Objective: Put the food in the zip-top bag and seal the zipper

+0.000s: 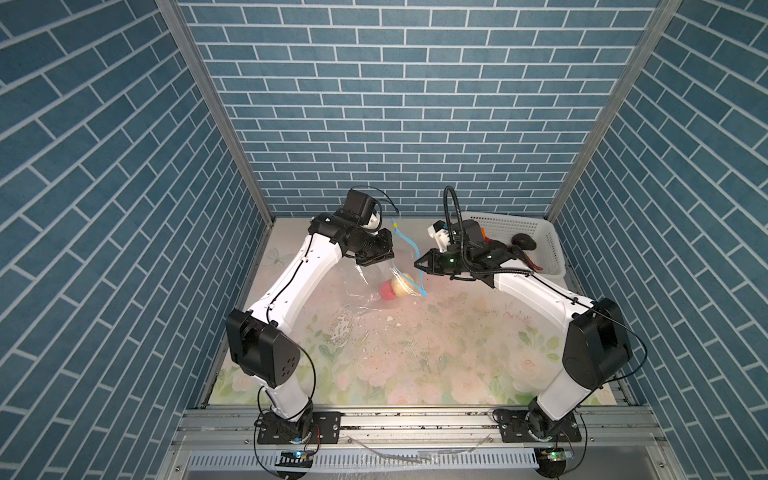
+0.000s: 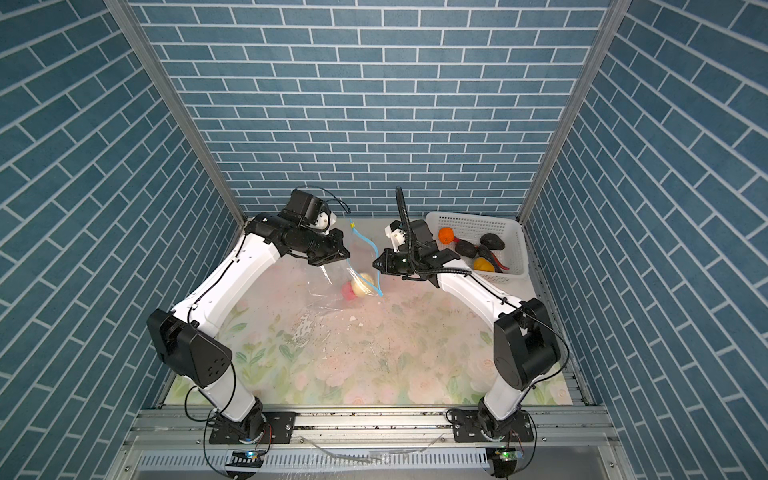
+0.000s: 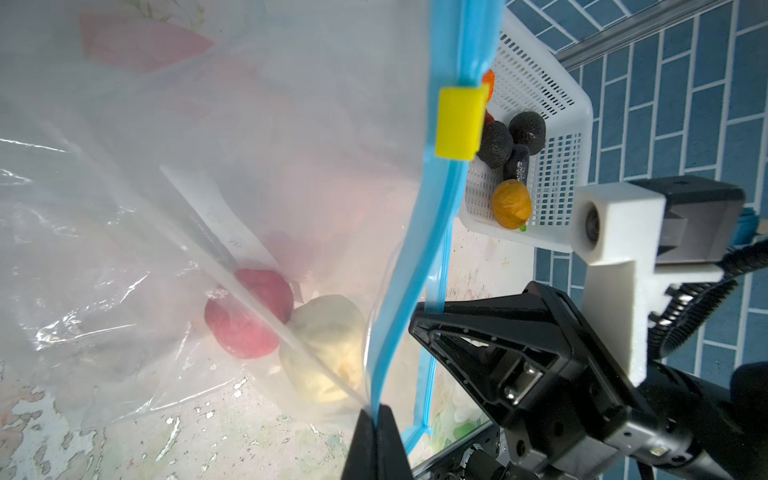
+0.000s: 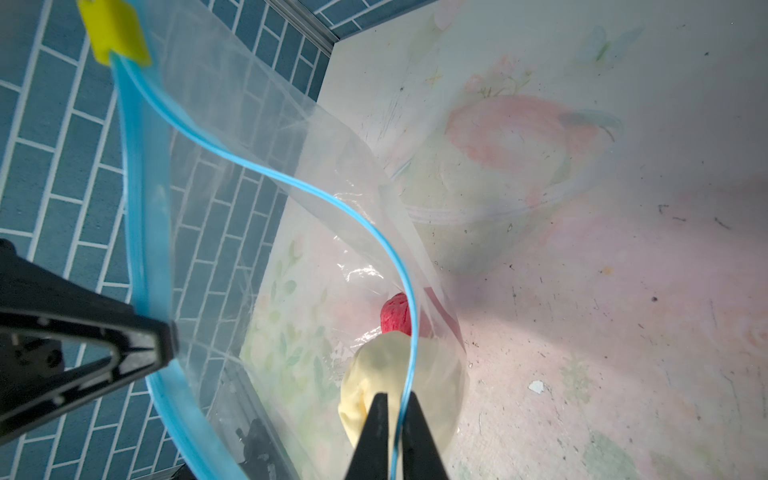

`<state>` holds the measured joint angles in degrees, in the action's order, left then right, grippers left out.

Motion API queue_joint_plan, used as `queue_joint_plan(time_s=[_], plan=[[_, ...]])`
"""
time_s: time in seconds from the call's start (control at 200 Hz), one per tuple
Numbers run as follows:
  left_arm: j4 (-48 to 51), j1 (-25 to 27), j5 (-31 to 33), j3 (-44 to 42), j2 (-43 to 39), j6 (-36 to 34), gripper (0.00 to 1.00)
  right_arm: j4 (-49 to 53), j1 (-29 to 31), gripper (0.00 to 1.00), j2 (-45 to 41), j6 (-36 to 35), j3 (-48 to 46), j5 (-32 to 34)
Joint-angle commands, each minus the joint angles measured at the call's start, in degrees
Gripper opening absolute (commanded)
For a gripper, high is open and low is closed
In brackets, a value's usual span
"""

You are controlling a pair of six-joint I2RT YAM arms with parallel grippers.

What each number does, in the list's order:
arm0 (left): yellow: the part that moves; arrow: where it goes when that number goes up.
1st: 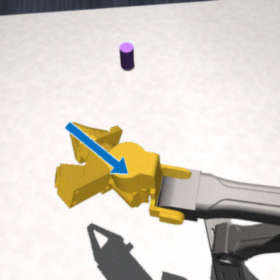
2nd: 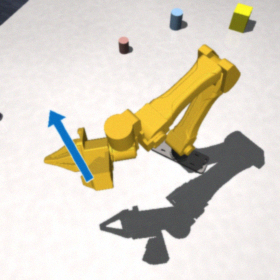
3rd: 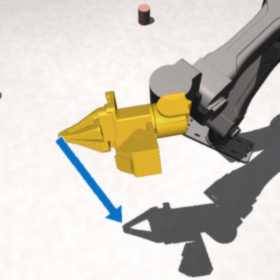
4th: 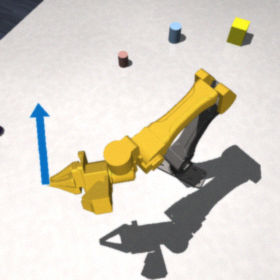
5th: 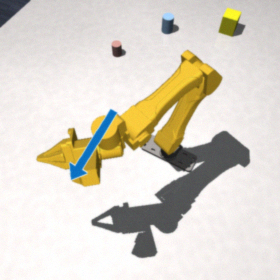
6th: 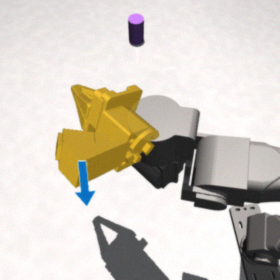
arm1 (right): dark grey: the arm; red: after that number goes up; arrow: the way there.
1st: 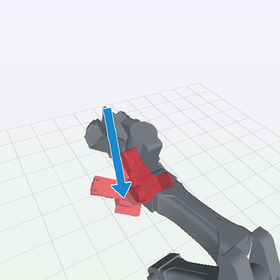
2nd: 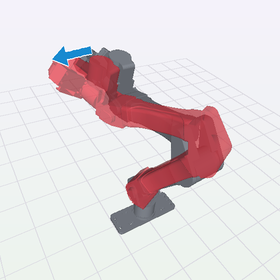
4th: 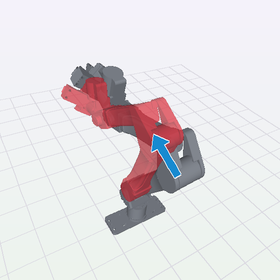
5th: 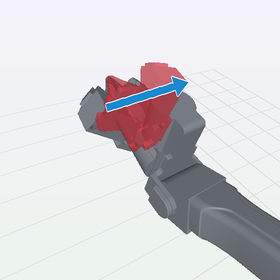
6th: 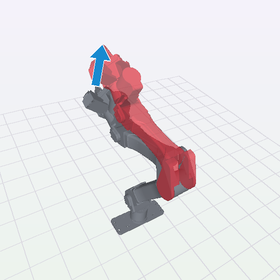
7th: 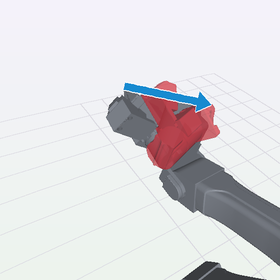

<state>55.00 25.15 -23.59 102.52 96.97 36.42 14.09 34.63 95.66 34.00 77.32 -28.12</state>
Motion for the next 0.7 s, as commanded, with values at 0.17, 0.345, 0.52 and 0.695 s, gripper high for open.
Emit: queue_joint_plan(time_s=[0.17, 0.345, 0.52, 0.695], plan=[[1.58, -0.97, 0.26, 2.6, -3.53, -0.98, 0.0, 4.05, 0.7, 0.1, -1.67, -2.97, 5.82, 0.39], [1.77, -1.15, 0.41, 3.32, -4.67, -0.52, 0.0, 4.63, 0.87, 0.1, -2.51, -2.93, 7.58, 0.25], [1.87, -1.13, -0.03, 4.34, -5.54, 0.04, 0.0, 5.77, 1.2, 0.1, -3.41, -2.62, 9.32, 0.5], [-0.31, -2.3, -2.43, 2.08, -7.24, 0.75, 0.0, 6.92, 1.49, 0.09, -4.68, -4.01, 10.63, 2.19]])
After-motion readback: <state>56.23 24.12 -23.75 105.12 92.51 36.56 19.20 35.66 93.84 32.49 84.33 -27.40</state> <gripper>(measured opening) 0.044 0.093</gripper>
